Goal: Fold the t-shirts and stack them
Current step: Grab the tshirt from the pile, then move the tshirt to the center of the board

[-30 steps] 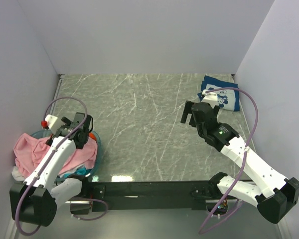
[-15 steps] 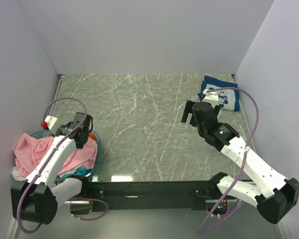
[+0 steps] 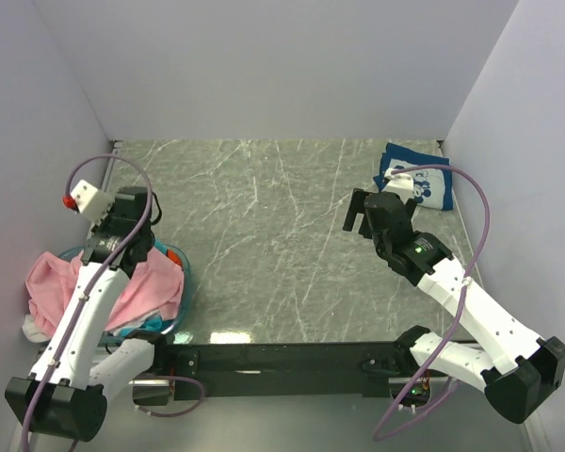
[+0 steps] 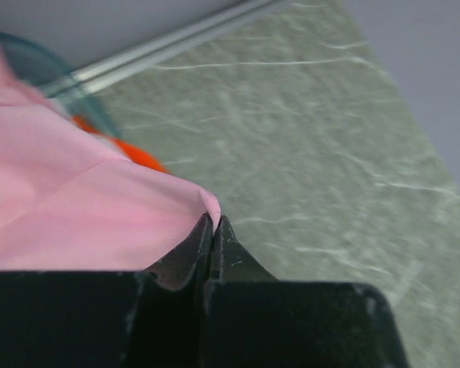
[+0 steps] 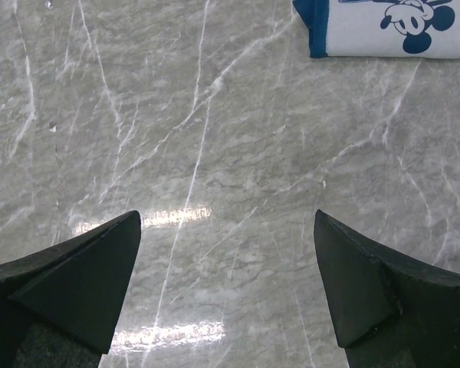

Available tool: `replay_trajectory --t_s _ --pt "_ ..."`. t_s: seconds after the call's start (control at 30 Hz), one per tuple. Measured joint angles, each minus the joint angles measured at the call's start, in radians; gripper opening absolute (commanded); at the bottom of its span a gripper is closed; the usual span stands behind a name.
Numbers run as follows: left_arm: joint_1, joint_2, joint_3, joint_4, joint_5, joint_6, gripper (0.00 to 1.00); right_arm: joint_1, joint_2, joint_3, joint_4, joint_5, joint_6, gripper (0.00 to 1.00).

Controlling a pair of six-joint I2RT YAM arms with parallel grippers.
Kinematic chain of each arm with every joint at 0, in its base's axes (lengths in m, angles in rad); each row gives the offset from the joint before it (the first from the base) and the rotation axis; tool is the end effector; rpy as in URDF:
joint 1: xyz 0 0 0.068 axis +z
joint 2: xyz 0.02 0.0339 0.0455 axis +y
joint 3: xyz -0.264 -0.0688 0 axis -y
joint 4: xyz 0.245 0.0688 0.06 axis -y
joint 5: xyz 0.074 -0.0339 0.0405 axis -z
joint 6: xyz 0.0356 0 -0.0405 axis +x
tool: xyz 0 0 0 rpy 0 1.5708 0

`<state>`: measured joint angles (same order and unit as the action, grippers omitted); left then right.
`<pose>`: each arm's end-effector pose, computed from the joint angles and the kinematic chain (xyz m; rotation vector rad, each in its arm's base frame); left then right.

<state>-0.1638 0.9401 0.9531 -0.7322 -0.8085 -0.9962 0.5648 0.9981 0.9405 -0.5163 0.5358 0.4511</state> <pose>0.1844 -0.0044 0.3249 -1.1709 1.6830 0.2200 0.1895 0.0986 0.3244 0.1879 2.0483 0.0506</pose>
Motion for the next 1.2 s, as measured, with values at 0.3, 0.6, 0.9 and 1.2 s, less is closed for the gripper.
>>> replay_trajectory --t_s 0.3,0.6,0.9,1.2 --pt "0.002 0.073 0.206 0.174 0.282 0.155 0.0 -0.005 0.0 0.0 0.007 0.0 0.0 1.0" --pt "-0.005 0.163 0.368 0.37 0.727 0.252 0.0 -0.013 -0.003 -0.002 0.007 0.001 0.002 1.0" --pt "-0.145 0.312 0.664 0.556 1.047 0.256 0.0 -0.018 -0.011 -0.013 0.007 0.001 0.005 1.0" --pt "-0.278 0.425 0.808 0.769 1.21 0.166 0.01 -0.029 -0.027 -0.014 0.006 0.018 0.024 1.0"
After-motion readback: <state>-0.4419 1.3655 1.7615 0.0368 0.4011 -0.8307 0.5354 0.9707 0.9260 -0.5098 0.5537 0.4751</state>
